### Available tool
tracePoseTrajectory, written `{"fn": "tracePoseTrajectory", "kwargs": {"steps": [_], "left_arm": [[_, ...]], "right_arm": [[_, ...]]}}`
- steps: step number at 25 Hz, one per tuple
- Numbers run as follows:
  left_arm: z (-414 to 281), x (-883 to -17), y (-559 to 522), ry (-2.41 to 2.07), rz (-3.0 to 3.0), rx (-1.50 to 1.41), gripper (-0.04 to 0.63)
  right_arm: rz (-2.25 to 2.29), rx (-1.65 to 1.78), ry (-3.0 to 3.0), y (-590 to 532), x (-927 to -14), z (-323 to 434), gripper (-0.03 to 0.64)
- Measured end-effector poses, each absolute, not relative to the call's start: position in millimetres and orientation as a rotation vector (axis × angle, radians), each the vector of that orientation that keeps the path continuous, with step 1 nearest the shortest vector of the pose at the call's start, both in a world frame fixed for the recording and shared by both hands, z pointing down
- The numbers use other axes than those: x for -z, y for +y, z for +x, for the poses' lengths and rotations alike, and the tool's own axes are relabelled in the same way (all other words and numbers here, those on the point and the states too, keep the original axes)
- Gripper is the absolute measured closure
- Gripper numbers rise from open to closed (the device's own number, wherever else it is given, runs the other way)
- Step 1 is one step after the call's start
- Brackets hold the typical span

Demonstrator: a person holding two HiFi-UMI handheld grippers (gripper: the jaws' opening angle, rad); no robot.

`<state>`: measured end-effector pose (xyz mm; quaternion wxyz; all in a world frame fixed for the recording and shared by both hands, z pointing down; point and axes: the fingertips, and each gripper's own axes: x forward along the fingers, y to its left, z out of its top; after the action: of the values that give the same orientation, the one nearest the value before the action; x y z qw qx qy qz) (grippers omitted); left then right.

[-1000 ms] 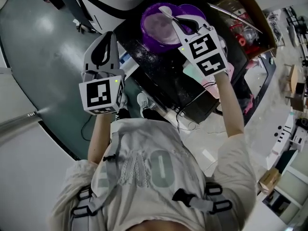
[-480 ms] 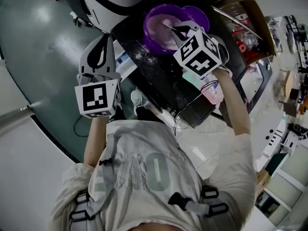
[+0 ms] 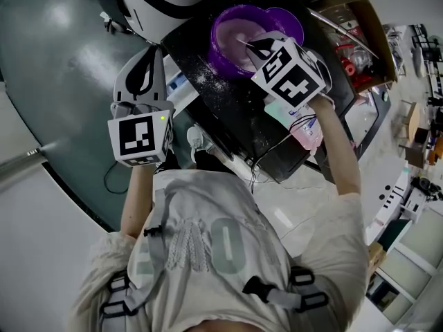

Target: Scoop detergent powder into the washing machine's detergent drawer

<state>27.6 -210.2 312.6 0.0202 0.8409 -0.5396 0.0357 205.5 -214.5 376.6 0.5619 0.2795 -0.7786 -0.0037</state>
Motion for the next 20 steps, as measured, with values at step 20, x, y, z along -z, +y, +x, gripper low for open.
{"fn": "tracePoseTrajectory", "kwargs": {"steps": [20], "left_arm": [[21.6,-314.3,-215.2,-1.635,2.604,-0.086,0.575]], "right_arm": [[0.932,-0.801,-1.958,-213.3,-359.4,202.2,0.606]]}}
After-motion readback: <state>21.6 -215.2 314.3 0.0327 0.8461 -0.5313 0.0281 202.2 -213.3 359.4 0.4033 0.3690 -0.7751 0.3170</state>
